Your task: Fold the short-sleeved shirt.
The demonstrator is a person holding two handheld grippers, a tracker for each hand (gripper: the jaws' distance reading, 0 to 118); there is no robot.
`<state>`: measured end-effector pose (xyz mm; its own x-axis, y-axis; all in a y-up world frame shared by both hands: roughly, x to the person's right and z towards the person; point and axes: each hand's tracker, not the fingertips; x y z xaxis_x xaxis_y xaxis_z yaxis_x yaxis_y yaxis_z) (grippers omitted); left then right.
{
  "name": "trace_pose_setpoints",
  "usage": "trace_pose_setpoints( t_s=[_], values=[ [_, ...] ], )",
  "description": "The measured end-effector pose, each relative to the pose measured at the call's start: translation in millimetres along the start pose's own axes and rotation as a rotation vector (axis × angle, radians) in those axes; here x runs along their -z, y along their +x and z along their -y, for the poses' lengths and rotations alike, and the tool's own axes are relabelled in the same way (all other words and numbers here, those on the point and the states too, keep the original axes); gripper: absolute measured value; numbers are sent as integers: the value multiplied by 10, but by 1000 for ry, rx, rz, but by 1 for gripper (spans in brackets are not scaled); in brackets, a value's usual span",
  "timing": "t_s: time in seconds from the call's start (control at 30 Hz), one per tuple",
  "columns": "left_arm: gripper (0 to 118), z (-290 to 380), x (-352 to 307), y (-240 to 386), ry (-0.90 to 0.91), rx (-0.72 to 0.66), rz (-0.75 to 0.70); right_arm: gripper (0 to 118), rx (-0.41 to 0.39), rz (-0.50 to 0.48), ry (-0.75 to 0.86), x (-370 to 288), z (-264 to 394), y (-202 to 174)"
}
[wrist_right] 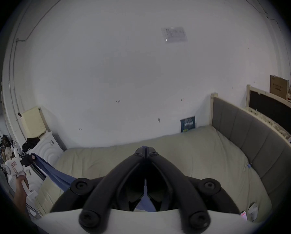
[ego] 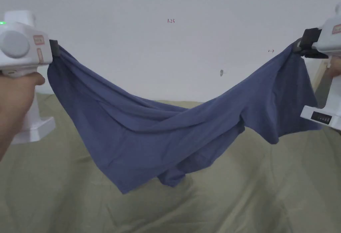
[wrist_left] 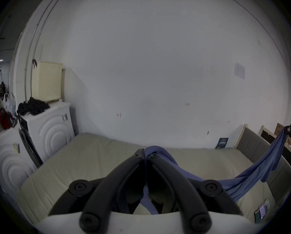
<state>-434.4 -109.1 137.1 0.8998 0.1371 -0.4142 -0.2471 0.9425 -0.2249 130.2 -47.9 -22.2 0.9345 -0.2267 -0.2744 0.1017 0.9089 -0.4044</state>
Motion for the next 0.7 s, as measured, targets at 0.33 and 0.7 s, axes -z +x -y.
trace_pose_setpoints(
  t_s=[0.33,0.7],
  values=[
    [0,554,52,-226,-76,-58,28,1,-7,-5,-73,40,425,203],
    [0,1413,-1170,-715,-167,-138,63,1,77,-60,-130,-1084,1569,436]
  ],
)
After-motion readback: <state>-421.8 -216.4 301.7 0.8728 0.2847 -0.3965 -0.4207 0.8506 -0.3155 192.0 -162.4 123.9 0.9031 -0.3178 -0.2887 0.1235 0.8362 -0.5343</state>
